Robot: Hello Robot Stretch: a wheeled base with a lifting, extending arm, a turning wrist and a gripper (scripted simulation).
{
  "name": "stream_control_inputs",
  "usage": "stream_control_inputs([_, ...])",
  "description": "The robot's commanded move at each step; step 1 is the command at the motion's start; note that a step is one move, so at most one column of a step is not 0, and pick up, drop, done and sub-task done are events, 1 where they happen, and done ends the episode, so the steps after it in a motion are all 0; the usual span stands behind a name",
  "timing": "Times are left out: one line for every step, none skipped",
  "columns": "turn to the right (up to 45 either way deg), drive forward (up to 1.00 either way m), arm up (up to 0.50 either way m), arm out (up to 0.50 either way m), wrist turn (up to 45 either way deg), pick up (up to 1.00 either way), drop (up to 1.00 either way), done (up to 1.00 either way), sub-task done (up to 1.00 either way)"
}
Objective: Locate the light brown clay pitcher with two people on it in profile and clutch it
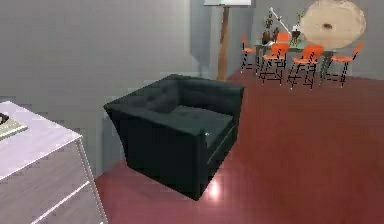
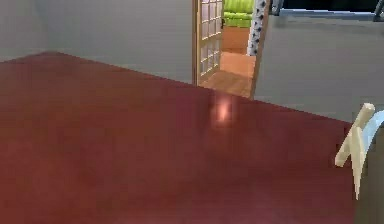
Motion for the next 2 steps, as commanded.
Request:
stream_control_inputs([45.0, 0.0, 0.0, 0.0, 0.0, 0.0, 0.0, 0.0, 0.0])
stream_control_inputs([45.0, 0.0, 0.0, 0.0, 0.0, 0.0, 0.0, 0.0, 0.0])
